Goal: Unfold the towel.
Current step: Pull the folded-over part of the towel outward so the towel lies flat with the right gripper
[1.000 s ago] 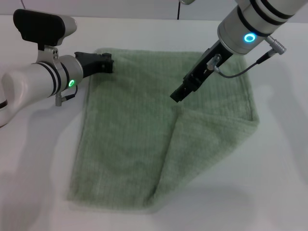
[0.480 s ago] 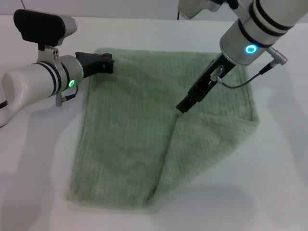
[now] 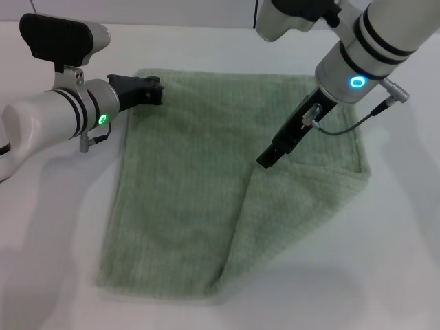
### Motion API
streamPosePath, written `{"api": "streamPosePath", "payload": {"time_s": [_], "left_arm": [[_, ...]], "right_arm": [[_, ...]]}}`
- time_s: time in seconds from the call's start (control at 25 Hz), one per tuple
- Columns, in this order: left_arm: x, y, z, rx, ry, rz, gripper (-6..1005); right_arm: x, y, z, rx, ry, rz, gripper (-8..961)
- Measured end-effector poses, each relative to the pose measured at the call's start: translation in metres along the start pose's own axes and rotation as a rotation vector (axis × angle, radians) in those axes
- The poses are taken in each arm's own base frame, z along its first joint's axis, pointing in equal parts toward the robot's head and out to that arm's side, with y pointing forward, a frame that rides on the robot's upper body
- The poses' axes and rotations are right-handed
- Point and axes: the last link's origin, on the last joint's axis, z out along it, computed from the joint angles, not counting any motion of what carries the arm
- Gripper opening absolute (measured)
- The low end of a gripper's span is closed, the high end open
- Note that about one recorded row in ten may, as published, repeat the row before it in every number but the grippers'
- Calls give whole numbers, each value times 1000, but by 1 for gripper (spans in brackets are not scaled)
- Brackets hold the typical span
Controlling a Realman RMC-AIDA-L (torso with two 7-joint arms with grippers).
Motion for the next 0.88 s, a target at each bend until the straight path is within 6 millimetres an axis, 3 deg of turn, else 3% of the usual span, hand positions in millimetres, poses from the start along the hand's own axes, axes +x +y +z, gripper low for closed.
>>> {"api": "streamPosePath", "payload": {"time_s": [0.88], "left_arm": [[-1, 0, 0, 1, -1, -3, 41]], "right_arm": [[1, 3, 13, -10, -4, -4, 643]]}}
